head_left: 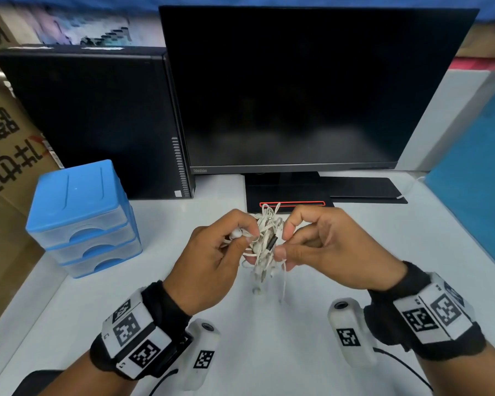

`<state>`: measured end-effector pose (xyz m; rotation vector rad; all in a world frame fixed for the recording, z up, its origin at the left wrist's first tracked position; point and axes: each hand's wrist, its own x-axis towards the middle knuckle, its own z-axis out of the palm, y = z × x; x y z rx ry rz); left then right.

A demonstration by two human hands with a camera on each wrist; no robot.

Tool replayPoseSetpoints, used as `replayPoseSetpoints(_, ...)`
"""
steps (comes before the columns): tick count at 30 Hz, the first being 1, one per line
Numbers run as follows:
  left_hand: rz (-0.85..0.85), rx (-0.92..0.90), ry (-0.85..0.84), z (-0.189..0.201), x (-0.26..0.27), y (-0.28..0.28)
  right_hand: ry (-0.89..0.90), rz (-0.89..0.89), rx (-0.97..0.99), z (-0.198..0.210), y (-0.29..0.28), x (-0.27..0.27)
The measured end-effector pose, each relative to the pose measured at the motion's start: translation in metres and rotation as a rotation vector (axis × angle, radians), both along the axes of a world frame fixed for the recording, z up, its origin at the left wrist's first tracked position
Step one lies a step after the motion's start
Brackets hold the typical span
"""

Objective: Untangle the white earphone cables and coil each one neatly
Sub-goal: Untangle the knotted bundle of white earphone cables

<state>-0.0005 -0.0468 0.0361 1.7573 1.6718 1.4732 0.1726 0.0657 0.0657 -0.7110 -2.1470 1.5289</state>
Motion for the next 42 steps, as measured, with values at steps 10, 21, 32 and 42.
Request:
replayPoseSetpoints(10, -0.148, -0.089, 0.029, -0.004, 0.005, -0.002, 0.031, 0.010, 0.717, -0.003, -0.004, 0.002)
replayPoseSetpoints(21, -0.210, -0.252, -0.019, -0.006, 0.011, -0.002, -0.086, 0.088, 0.643, -0.003, 0.003, 0.004)
replayPoseSetpoints(32, -0.205, -0.340, 0.022, -0.009, 0.001, 0.001, -0.107, -0.064, 0.540, -0.008, 0.015, 0.005)
replayPoseSetpoints(42, -0.168, -0.352, 0.103, -0.020, -0.007, 0.002, -0.164, -0.137, 0.565, -0.009, 0.031, 0.012)
